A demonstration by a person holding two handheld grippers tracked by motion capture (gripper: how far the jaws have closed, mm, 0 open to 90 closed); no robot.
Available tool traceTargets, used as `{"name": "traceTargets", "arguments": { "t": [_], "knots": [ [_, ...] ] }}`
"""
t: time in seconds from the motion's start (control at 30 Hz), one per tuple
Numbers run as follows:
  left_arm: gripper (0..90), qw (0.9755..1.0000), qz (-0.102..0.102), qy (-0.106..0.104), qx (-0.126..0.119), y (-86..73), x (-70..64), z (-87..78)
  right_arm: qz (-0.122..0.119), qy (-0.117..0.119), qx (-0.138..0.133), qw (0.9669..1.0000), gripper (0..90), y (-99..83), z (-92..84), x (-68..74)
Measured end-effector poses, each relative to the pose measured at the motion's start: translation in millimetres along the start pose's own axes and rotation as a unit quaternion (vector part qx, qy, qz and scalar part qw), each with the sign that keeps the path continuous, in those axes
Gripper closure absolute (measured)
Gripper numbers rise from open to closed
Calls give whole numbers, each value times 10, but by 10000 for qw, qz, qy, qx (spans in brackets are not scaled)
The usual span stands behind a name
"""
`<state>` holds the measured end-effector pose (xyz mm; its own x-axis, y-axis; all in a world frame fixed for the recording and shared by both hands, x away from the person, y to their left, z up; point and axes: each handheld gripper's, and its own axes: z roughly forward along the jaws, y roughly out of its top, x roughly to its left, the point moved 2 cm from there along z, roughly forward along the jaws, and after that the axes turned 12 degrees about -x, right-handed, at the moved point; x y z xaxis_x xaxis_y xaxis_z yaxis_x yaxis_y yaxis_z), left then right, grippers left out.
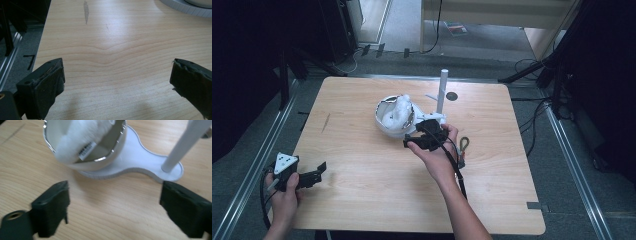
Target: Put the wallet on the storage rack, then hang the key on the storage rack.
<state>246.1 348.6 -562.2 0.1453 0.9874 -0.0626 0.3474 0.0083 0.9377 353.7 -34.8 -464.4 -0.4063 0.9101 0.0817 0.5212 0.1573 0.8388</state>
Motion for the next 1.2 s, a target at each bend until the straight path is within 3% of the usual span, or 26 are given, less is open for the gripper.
{"name": "traceTargets", "arguments": {
  "t": [0.03, 0.17, 0.2, 0.43, 0.77, 0.8, 0.83, 0.93, 1.1, 1.13, 1.2],
  "knots": [
    [4, 10000, -6, 2, -3, 0, 0, 0, 44, -25, 72, 10000, 10, -8, -6, -14],
    [4, 10000, -19, -4, -1, 0, 2, -2, 212, -89, 382, 9990, 0, -46, -33, -95],
    [4, 10000, -27, -3, -3, 0, 2, 0, 227, -246, 479, 9983, 0, -69, -53, -145],
    [4, 10000, -16, 8, 2, 0, 2, 1, 451, -634, 718, 9944, 0, -131, -106, -340],
    [4, 10000, -2, 24, 9, -4, 7, -12, 778, -807, 919, 9894, 5, -285, -124, -571],
    [4, 10000, 33, 32, 19, -5, -4, -10, 896, -880, 940, 9876, 23, -328, -129, -658],
    [4, 10000, 33, 32, 19, -5, -4, -10, 896, -880, 940, 9876, 23, -328, -129, -658],
    [4, 10000, 22, 34, 35, -4, 0, -8, 893, -1278, 1089, 9818, 88, -381, -123, -790],
    [4, 10000, 46, 37, 35, -4, -4, -4, 915, -1448, 1265, 9771, 129, -457, -101, -901],
    [4, 10000, 35, 30, 39, -3, -4, -6, 894, -1514, 1378, 9747, 147, -500, -79, -925],
    [4, 10000, 34, 22, 49, -3, -1, -8, 850, -1445, 1431, 9754, 169, -539, -63, -931]
  ]
}}
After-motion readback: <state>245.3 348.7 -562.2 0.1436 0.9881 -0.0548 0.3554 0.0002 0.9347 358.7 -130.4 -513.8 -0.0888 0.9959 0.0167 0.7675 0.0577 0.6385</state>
